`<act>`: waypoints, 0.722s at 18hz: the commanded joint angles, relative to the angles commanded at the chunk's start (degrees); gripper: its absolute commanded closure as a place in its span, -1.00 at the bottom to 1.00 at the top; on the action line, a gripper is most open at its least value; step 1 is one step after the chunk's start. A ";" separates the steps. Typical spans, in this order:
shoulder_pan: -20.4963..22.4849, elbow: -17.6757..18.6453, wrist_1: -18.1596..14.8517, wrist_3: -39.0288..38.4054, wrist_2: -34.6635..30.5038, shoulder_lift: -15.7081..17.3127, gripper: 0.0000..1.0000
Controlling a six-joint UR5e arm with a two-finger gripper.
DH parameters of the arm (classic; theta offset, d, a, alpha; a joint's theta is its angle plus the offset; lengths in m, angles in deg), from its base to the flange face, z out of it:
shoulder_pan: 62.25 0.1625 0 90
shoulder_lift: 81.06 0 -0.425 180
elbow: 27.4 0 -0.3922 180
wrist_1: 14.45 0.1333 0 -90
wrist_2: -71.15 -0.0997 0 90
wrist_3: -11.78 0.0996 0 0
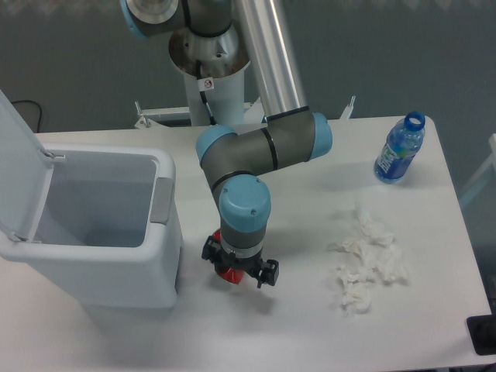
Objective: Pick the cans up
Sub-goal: 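Close the gripper fingers on the crushed red can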
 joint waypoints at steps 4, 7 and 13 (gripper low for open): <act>0.44 0.00 0.00 0.71 0.00 0.18 -1.00; 0.01 0.35 -0.09 0.18 -0.17 0.18 -1.00; -0.26 0.26 -0.18 -0.17 -0.35 0.18 -1.00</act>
